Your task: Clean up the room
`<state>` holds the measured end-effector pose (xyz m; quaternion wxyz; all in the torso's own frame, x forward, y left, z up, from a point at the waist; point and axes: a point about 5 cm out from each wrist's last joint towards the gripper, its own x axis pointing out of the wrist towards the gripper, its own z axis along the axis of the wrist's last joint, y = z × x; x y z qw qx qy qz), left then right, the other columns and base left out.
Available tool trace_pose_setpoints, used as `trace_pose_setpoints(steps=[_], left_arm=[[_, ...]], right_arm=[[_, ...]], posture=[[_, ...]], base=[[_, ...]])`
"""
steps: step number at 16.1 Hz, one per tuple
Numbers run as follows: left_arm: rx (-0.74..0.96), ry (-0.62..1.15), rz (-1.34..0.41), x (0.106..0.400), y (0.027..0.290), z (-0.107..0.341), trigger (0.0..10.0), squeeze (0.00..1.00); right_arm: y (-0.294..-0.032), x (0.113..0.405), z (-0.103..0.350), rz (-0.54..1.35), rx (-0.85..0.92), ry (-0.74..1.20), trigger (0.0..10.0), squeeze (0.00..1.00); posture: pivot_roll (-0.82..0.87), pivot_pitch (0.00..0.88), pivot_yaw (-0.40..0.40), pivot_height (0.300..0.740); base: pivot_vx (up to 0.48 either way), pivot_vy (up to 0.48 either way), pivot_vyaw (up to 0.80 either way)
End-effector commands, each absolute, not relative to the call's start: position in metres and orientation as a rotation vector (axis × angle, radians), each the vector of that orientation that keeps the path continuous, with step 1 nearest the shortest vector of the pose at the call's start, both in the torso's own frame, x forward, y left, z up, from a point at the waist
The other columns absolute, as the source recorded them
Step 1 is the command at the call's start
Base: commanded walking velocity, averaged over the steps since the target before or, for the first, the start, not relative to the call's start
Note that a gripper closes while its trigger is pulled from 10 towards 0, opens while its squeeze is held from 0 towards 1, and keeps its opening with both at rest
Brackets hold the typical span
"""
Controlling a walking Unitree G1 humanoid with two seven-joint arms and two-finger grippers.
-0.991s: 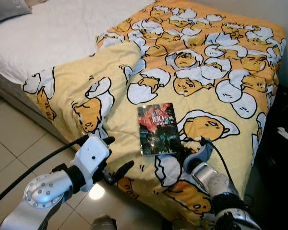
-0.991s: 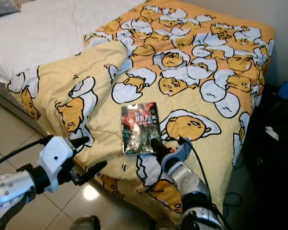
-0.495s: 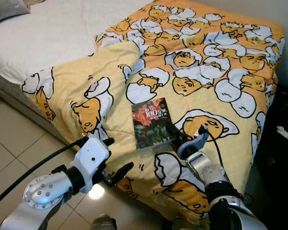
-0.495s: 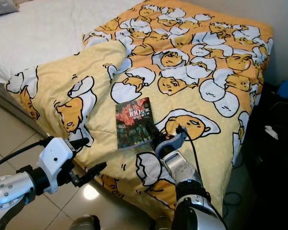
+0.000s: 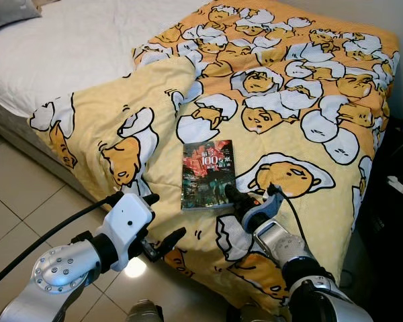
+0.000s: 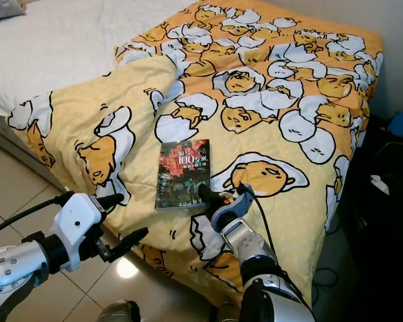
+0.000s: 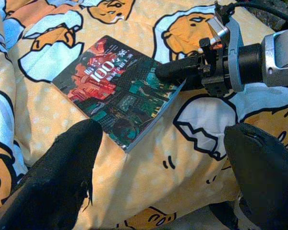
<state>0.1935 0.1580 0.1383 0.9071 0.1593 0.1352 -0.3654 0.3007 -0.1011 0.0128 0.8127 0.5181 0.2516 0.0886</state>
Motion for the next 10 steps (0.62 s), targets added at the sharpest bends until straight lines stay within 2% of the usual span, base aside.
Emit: trace_pose_setpoints(steps=[1, 10], left_arm=[[0.342, 0.279, -0.757, 0.1923, 0.1594, 0.1388, 10.0, 0.48], [0.349, 0.280, -0.751, 0.1960, 0.1630, 0.1373, 10.0, 0.48]], right_arm=[[-0.0996, 0.3056, 0.0168, 0.190, 1.092, 0.531, 0.0, 0.00], [-0.0973, 0.3138, 0.0229, 0.191, 1.084, 0.514, 0.0, 0.00]], posture=[[0.18, 0.123, -0.022, 0.740], [0.18, 0.068, -0.025, 0.740]], base=[[0.000, 0.000, 0.00], [0.000, 0.000, 0.00]])
